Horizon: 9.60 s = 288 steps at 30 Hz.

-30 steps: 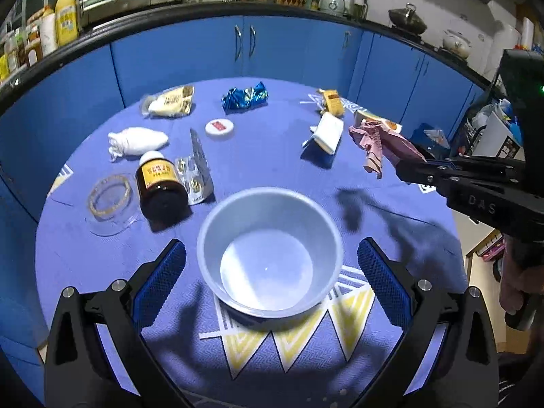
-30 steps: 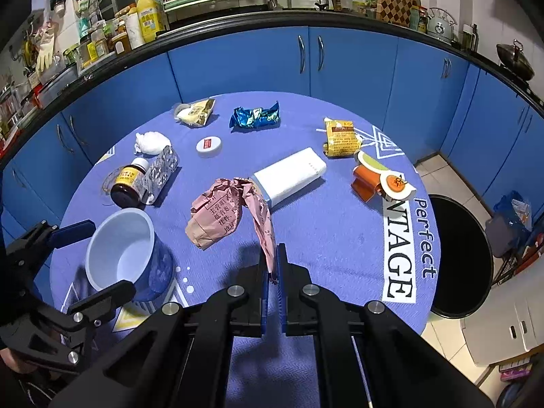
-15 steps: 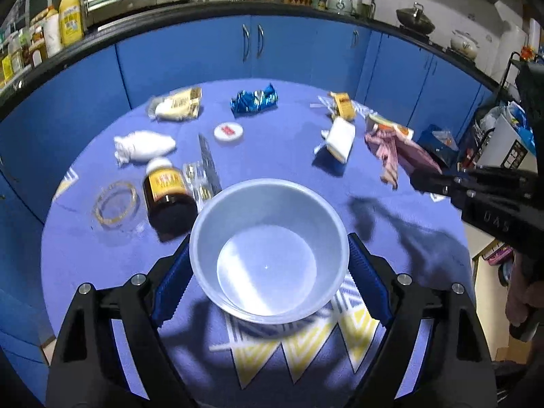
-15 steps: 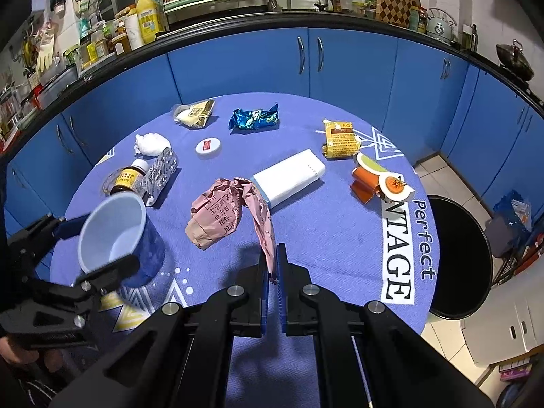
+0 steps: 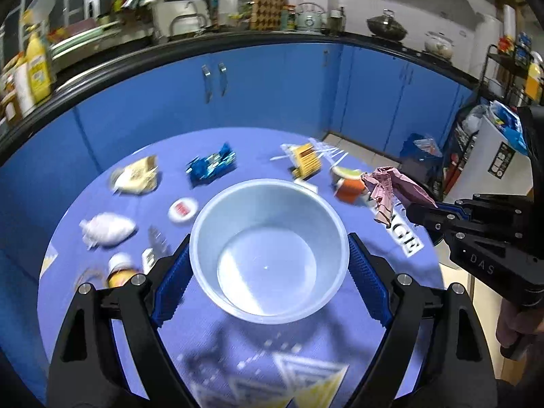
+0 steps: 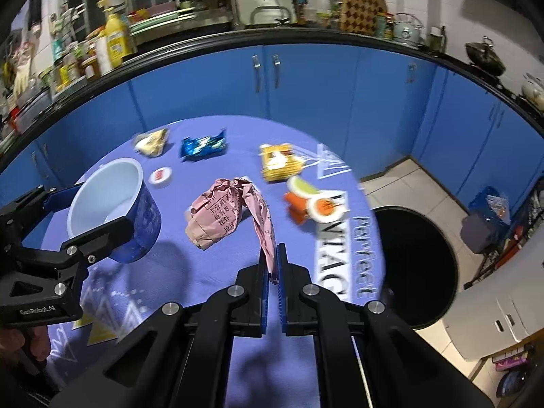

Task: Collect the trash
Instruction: 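Lift the white bowl with the left tool while the right tool carries the pink paper toward the bin, then open the right tool to drop the pink paper into the black bin, then move the right tool back over the table, then grasp the clear tape lid with the left tool while the right tool grasps the blister pack, then carry the clear lid and blister pack over the black bin and release both, then return both tools over the table, then grasp the brown medicine bottle with the left tool while the right tool grasps the white box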

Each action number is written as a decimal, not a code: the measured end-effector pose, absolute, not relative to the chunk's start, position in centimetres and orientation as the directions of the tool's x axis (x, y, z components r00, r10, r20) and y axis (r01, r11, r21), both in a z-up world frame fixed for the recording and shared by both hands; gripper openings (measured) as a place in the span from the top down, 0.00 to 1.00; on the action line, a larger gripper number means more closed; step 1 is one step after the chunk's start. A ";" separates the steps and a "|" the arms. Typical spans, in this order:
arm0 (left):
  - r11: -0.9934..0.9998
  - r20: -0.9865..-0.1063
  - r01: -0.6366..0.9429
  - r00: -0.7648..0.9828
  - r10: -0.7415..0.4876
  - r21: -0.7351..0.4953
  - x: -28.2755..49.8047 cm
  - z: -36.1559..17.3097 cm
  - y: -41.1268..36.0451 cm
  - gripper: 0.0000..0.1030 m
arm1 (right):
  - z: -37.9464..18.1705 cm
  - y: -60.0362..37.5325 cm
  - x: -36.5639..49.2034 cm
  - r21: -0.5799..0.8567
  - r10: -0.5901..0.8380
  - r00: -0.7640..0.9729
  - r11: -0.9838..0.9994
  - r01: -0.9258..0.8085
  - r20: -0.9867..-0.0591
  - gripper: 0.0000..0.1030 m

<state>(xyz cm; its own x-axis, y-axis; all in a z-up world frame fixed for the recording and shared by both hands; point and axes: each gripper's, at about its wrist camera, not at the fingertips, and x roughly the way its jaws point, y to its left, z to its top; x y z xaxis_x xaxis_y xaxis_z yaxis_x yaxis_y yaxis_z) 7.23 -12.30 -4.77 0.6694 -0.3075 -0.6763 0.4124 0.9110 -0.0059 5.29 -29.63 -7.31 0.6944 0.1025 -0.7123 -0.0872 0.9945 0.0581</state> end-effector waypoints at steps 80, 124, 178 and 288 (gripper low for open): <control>0.985 -0.711 0.172 0.696 -0.098 0.032 12.7 -7.4 -8.0 0.03 | -9.7 -29.0 9.9 0.056 0.104 0.686 0.994 -0.092 -0.720 0.17; 0.994 -0.788 -0.030 0.612 -0.067 -0.108 10.1 -13.2 7.4 0.04 | -13.0 -10.3 13.7 0.004 0.258 0.562 0.911 -0.413 -0.786 0.94; 0.982 -0.689 0.181 0.719 -0.089 0.062 9.0 -6.1 -5.4 0.17 | -6.2 -22.2 7.9 -0.016 0.165 0.727 0.972 -0.235 -0.667 0.94; 0.988 -0.796 0.150 0.596 -0.106 -0.019 14.6 -11.1 -4.3 0.04 | -12.2 -22.4 14.2 0.053 0.185 0.635 0.974 -0.220 -0.750 0.20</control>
